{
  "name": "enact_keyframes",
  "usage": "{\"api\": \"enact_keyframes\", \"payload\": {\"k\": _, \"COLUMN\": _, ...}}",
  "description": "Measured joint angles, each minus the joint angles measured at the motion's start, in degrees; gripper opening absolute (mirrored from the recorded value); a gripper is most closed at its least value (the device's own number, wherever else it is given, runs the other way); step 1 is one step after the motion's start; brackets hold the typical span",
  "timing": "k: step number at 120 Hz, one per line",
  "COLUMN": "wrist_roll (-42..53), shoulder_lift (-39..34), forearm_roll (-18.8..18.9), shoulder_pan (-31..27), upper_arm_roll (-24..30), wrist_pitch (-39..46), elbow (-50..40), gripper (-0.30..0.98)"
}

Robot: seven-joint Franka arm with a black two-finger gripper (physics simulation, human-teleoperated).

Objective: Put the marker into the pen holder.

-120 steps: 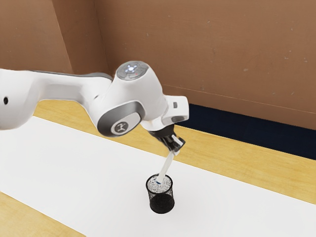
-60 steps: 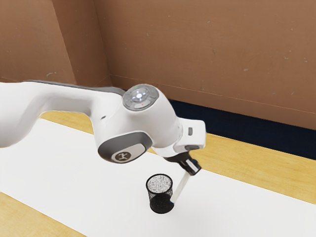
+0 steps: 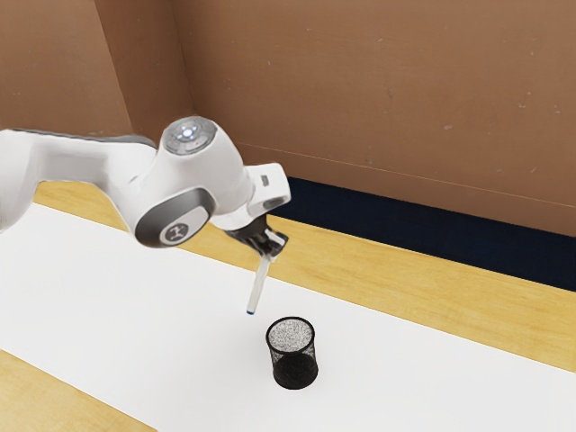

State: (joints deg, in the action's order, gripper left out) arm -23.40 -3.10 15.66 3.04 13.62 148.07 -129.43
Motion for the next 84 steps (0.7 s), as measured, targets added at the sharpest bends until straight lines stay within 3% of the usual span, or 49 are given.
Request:
{"api": "enact_keyframes", "payload": {"k": 25, "wrist_roll": -0.64, "shoulder_lift": 3.17, "forearm_roll": 1.16, "shoulder_pan": -0.14, "upper_arm_roll": 1.58, "wrist_pitch": 0.96, "elbow": 1.99, "gripper": -0.10}}
{"api": "enact_keyframes", "payload": {"k": 42, "wrist_roll": -1.16, "shoulder_lift": 3.09, "forearm_roll": 2.25, "shoulder_pan": 2.97, "upper_arm_roll": -1.41, "wrist_pitch": 1.26, "elbow": 2.92, "gripper": -0.10}}
{"api": "enact_keyframes", "payload": {"k": 52, "wrist_roll": -1.94, "shoulder_lift": 2.70, "forearm_roll": 2.56, "shoulder_pan": -0.94, "upper_arm_roll": 2.55, "wrist_pitch": 1.35, "elbow": 2.93, "gripper": -0.10}}
{"api": "enact_keyframes", "payload": {"k": 84, "wrist_roll": -5.35, "shoulder_lift": 2.24, "forearm_roll": 2.78, "shoulder_pan": -2.38, "upper_arm_roll": 5.15, "wrist_pitch": 1.41, "elbow": 2.49, "gripper": -0.10}}
